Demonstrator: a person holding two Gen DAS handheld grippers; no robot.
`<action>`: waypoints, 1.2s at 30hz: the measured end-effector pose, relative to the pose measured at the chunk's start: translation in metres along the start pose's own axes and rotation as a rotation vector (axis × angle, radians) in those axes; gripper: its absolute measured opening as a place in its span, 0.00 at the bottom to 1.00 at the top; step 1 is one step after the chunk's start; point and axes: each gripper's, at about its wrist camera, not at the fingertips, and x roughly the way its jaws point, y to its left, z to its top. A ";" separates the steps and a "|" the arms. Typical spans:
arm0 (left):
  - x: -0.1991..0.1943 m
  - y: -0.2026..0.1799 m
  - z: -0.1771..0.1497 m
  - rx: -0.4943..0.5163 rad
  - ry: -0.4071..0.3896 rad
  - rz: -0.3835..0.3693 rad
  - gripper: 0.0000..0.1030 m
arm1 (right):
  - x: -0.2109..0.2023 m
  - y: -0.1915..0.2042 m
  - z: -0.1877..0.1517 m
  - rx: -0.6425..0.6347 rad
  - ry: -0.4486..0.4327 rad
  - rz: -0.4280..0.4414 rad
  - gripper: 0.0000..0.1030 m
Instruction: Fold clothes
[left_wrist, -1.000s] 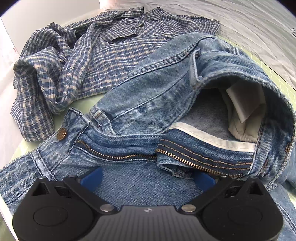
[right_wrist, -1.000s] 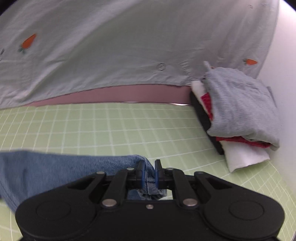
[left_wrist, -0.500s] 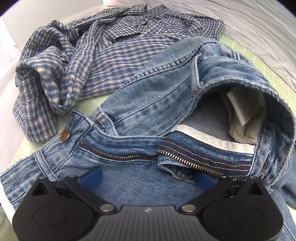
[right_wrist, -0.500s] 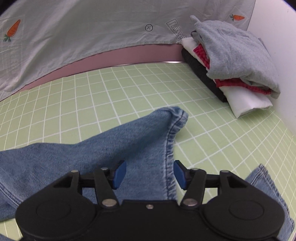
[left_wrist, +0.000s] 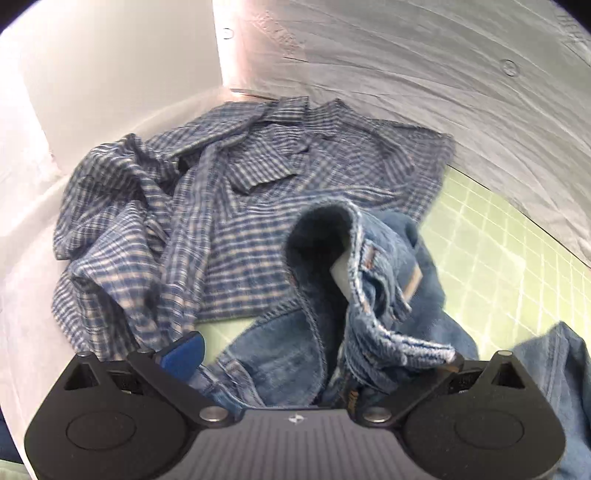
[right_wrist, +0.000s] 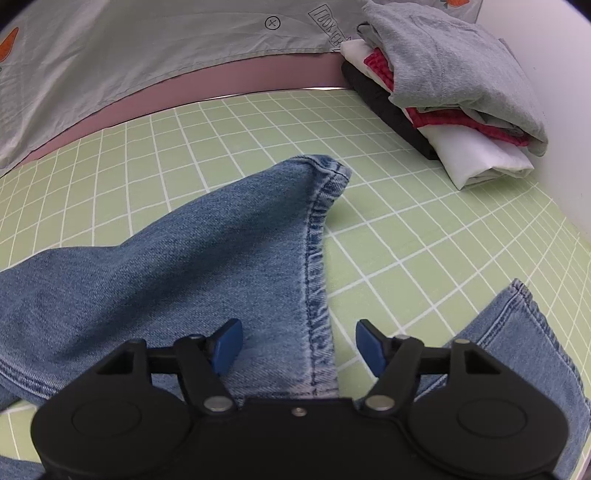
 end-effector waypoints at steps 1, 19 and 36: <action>0.006 0.007 0.005 -0.026 0.004 0.043 0.99 | 0.000 -0.001 0.000 0.001 0.000 0.000 0.67; 0.004 0.033 -0.012 -0.082 0.051 0.128 1.00 | -0.007 -0.018 -0.008 0.118 0.048 0.046 0.76; 0.014 -0.032 -0.046 0.095 0.135 0.072 1.00 | -0.017 -0.023 -0.020 0.105 0.027 0.154 0.21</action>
